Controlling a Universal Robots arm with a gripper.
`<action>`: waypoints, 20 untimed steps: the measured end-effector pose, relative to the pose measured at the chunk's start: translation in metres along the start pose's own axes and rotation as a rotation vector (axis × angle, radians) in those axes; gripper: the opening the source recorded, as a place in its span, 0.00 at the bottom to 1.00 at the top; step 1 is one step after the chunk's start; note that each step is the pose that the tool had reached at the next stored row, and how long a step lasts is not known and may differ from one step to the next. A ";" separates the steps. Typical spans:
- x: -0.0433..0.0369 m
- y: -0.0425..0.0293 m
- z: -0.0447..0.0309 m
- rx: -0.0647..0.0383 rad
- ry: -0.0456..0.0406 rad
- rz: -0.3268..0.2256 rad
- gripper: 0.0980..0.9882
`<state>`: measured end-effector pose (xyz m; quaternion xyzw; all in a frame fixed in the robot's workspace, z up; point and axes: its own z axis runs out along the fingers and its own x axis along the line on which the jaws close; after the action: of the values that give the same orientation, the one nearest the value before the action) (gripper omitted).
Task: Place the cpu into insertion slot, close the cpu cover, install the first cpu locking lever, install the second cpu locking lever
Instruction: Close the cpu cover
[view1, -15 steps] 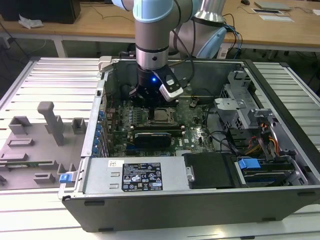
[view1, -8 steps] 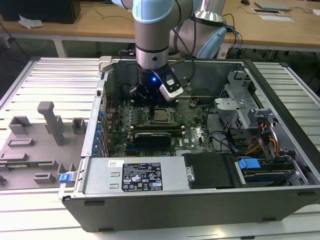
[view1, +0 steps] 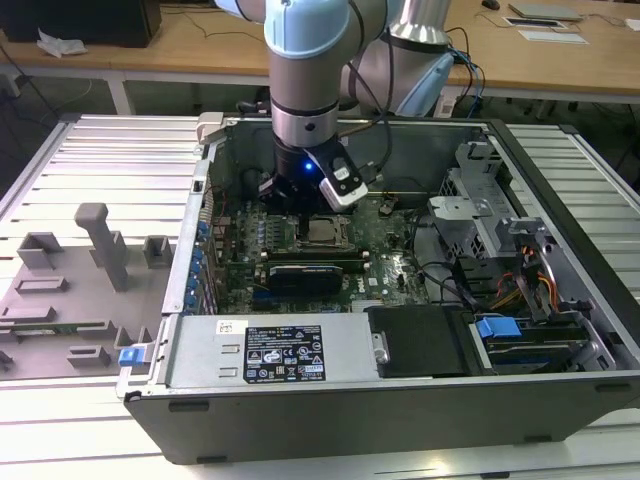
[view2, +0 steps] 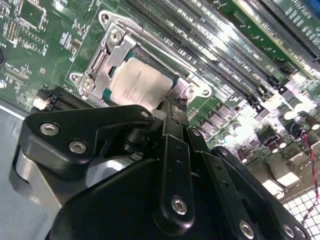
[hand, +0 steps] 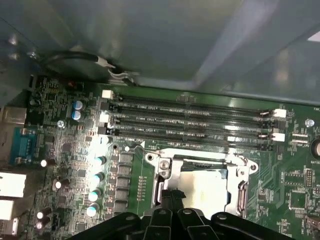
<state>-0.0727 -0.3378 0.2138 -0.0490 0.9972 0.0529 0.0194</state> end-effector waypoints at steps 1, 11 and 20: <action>0.0000 -0.0002 0.0000 -0.017 -0.0022 0.001 0.01; -0.0019 -0.0100 -0.0007 -0.030 -0.0024 0.001 0.01; -0.0084 -0.0201 0.0025 -0.033 0.0081 0.003 0.01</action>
<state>-0.0623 -0.3566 0.2097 -0.0482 0.9963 0.0691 0.0144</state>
